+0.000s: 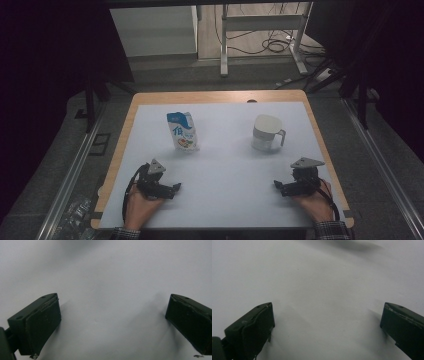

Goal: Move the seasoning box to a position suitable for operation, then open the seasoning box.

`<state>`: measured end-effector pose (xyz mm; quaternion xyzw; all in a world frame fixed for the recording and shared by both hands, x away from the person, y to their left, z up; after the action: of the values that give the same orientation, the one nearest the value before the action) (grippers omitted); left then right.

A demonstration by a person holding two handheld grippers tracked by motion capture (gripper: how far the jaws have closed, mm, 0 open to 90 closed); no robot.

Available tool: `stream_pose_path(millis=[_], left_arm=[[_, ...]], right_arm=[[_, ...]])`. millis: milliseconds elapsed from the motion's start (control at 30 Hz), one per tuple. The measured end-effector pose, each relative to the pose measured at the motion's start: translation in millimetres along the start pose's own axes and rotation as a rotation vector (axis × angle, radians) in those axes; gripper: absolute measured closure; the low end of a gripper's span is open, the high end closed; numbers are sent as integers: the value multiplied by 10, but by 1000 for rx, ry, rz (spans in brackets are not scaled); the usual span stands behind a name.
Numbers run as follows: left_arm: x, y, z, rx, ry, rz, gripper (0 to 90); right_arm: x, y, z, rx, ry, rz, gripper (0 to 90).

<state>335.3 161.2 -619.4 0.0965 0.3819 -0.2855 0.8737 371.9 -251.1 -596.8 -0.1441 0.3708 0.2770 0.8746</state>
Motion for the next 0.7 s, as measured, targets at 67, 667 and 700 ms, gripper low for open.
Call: stream_pose_path(millis=[67,667,700], left_arm=[[-1,0,0,1,0,0,0],[0,1,0,0,0,-1,1],[-2,1,-1,1,1,-2,1]], right_arm=[[0,-1,0,0,0,-1,0],[-13,-5,22,23,13,-17,43],[-23,-14,28,26,11,-24,71]])
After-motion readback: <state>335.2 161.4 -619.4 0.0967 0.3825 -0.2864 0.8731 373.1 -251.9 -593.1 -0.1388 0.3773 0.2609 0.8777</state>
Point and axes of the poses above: each handheld gripper's, and its own axes: x roughly forward along the jaws, z roughly out of its top, y roughly to its left, the point moved 9 cm from there along x, roughly forward along the jaws
